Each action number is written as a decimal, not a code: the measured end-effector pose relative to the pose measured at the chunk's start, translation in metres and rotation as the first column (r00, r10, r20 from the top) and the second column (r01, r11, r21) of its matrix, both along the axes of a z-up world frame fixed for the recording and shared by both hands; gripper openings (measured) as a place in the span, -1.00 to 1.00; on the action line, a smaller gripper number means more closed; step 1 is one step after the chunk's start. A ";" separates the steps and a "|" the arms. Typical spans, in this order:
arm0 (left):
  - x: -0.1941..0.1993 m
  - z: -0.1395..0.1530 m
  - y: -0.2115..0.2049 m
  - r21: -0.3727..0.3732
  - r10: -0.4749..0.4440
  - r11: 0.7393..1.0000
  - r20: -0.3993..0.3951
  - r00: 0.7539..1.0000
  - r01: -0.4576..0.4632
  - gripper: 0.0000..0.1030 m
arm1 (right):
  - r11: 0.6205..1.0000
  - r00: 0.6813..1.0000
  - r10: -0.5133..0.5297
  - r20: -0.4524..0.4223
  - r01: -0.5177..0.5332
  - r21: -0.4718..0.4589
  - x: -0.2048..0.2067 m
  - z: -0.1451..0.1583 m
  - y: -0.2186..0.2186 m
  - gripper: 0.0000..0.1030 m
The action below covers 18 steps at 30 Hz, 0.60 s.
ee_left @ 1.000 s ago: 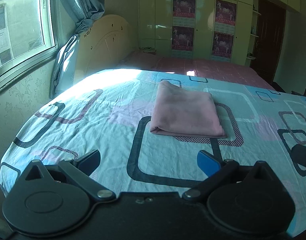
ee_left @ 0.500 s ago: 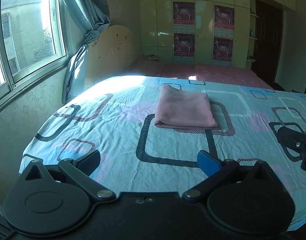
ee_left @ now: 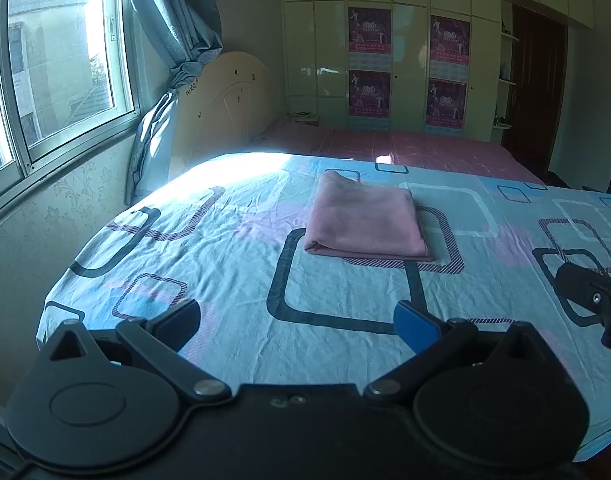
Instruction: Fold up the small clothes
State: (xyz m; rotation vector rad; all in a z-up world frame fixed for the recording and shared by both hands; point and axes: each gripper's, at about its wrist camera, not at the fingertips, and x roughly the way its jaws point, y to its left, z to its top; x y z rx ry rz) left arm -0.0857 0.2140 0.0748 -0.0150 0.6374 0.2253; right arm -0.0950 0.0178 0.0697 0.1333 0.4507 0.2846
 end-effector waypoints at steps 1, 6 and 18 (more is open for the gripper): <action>0.000 0.000 0.000 0.000 0.001 1.000 0.001 1.000 -0.001 1.00 | 1.000 1.000 -0.001 0.000 0.001 0.000 0.000 0.000 0.000 0.99; -0.001 0.000 -0.007 0.023 0.001 1.000 0.009 1.000 -0.001 1.00 | 1.000 1.000 0.002 0.003 -0.002 0.007 -0.001 0.000 -0.003 0.99; -0.002 -0.001 -0.008 0.019 0.006 1.000 0.008 1.000 -0.006 1.00 | 1.000 1.000 0.015 0.004 -0.015 0.010 0.001 0.001 -0.002 0.99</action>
